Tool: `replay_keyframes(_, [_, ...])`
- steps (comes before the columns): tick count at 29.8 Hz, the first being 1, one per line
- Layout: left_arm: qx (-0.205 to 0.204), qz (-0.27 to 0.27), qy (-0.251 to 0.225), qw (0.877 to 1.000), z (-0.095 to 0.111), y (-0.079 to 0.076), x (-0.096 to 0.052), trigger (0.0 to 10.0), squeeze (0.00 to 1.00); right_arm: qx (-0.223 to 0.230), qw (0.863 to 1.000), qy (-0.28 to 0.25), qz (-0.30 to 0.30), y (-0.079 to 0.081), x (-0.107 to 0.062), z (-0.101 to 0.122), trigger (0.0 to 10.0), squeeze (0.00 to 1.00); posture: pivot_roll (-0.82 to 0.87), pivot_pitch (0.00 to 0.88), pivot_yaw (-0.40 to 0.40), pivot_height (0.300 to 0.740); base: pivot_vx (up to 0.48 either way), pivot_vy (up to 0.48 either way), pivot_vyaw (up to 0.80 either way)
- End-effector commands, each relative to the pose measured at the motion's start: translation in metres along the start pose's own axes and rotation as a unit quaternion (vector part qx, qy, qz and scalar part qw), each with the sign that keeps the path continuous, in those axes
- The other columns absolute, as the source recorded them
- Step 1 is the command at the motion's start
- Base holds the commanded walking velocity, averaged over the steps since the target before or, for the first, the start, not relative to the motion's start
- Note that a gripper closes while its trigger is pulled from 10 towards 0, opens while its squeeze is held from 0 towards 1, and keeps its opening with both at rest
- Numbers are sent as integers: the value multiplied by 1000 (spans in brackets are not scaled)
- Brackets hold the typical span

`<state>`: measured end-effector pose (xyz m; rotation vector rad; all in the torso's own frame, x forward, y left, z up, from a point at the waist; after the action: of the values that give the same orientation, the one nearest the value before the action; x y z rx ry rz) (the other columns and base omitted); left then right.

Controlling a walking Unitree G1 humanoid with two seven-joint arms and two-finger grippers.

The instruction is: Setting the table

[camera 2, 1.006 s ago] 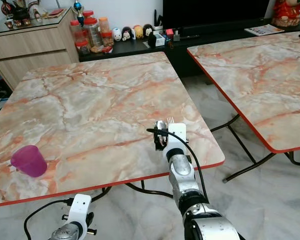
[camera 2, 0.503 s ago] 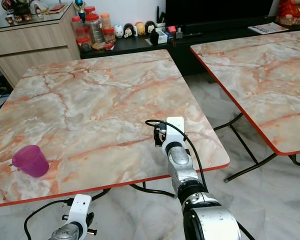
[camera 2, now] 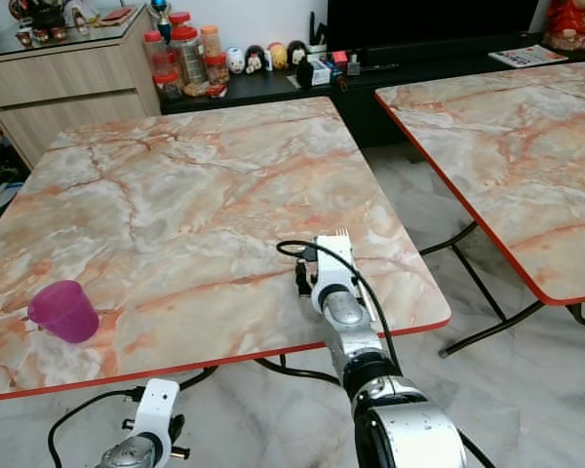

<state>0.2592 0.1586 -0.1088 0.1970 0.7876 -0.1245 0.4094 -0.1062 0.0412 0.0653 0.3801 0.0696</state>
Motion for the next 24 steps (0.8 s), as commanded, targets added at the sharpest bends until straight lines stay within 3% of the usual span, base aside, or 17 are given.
replay_keyframes(1, [1,-1,9,1000,-3,2,0,10000,0,-1,1000,4,-1,3,1,2,10000,0,-48,0,76,740,0,0,0])
replay_keyframes(8, [1,-3,9,1000,-3,2,0,10000,0,1,1000,1,-28,-6,1,3,10000,0,-48,0,77,740,0,0,0])
replay_keyframes(20, [2,-4,10,1000,-5,1,-1,10000,0,-2,999,23,-25,-4,0,-7,10000,0,-46,0,76,740,0,0,0])
replay_keyframes(23, [2,-4,10,1000,-5,1,-1,10000,0,0,999,27,-24,-4,0,-9,8235,0,-46,0,76,740,0,0,0])
replay_keyframes(24, [2,-5,11,1000,-5,0,-1,10000,0,0,999,29,-24,-4,0,-10,7176,0,-46,0,76,740,0,0,0])
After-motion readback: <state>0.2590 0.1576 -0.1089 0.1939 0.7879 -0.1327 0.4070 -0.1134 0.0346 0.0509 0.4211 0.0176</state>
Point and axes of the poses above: a point about 5 cm out from each wrist's last joint towards the gripper, its own x axis pointing out of the wrist towards the gripper, its own z axis along the axis of the wrist's last joint, y = z × x, the point moved 6 cm from there along x, pointing out of the wrist towards the gripper, and after that the axes turned 5 degrees about x, right-handed, at the moved point
